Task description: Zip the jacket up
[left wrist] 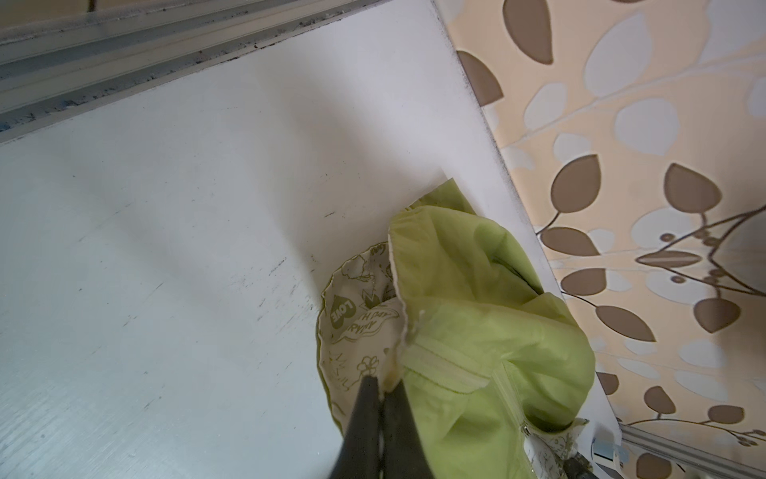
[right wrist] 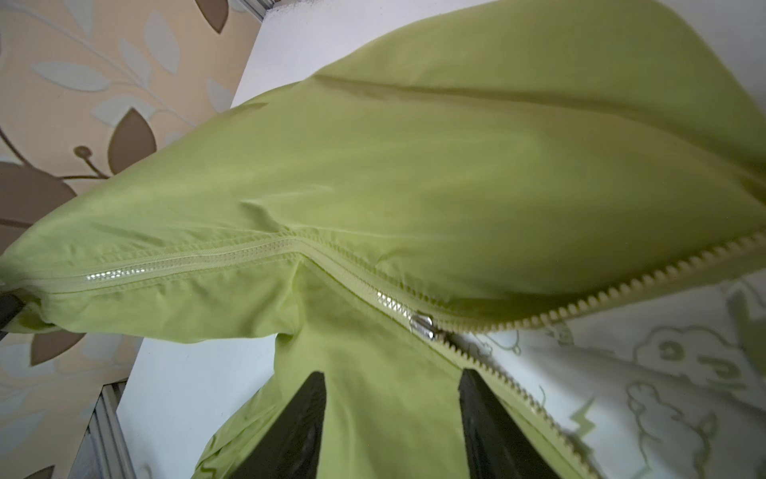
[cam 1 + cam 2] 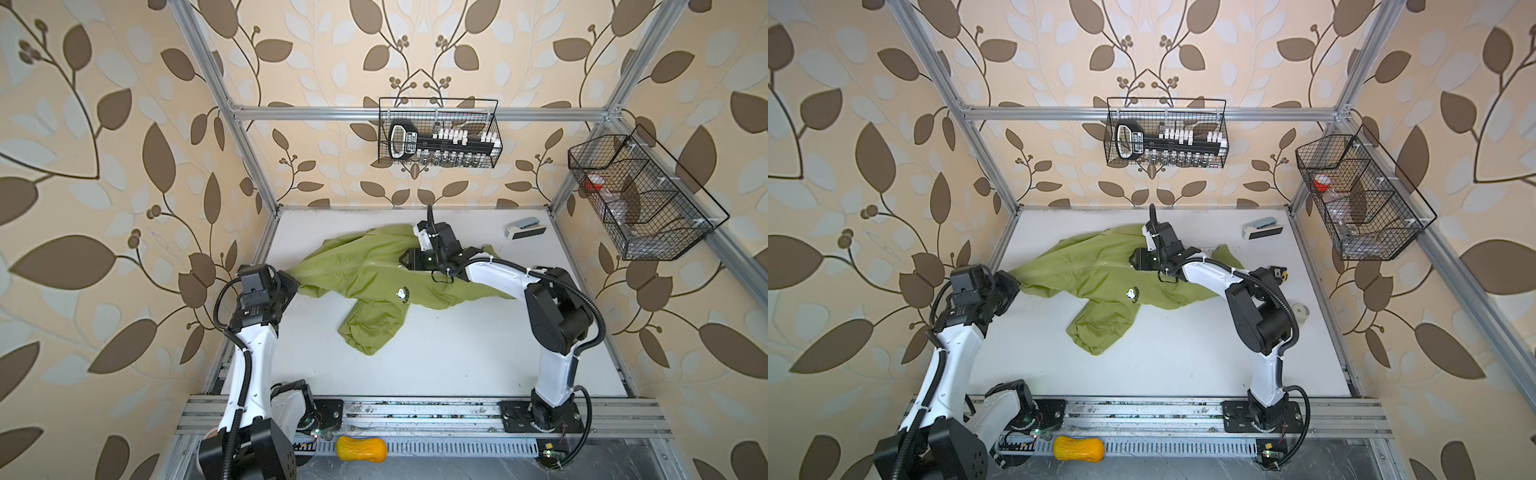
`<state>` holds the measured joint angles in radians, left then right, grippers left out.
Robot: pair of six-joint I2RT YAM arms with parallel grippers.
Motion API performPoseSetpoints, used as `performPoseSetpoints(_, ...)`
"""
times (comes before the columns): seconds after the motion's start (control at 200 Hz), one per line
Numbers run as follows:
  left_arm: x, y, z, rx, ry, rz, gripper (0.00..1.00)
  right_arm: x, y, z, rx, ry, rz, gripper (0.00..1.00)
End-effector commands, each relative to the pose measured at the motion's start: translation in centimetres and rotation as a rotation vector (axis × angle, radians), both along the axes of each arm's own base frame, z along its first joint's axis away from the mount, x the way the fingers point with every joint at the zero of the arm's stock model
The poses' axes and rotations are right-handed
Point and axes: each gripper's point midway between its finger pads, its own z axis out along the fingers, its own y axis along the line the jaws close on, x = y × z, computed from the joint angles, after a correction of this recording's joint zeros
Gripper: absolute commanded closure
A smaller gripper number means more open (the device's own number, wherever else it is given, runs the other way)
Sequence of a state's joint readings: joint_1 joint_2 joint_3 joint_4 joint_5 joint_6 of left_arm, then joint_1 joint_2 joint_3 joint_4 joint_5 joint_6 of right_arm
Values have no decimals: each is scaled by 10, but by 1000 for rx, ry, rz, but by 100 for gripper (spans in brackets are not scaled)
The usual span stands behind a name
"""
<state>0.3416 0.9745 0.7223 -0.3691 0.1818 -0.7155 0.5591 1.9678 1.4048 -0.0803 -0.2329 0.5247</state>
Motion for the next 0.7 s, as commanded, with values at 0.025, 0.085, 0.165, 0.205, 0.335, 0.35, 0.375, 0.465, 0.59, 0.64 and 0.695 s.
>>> performPoseSetpoints(0.025, 20, 13, 28, 39, -73, 20, 100, 15, 10, -2, -1, -3, 21, 41)
performPoseSetpoints(0.085, 25, 12, 33, 31, -86, 12, 100, 18, 10, -12, 9, 31, 19, 41)
performPoseSetpoints(0.165, 28, 10, 40, 28, -101, -6, 100, 19, 5, -24, 13, 62, 0, 41)
performPoseSetpoints(0.205, 30, 9, 44, 28, -112, -19, 100, 19, 3, -28, 20, 69, -7, 41)
performPoseSetpoints(0.335, 38, 0, 61, 9, -165, -77, 100, 12, 1, -32, 69, 77, -6, 42)
performPoseSetpoints(0.35, 39, -1, 62, 5, -170, -84, 100, 11, 1, -31, 74, 75, -6, 42)
performPoseSetpoints(0.375, 41, -3, 65, 0, -177, -96, 100, 9, 1, -30, 83, 69, -5, 42)
performPoseSetpoints(0.465, 47, -8, 76, -15, -201, -128, 100, 4, -3, -26, 106, 63, -7, 42)
performPoseSetpoints(0.59, 57, -20, 96, -50, -262, -205, 100, 1, -10, -17, 152, 43, -19, 39)
performPoseSetpoints(0.64, 62, -29, 109, -68, -301, -259, 100, 0, -10, -17, 172, 55, -16, 39)
performPoseSetpoints(0.695, 68, -38, 123, -94, -343, -325, 100, 1, -11, -16, 197, 55, -19, 39)
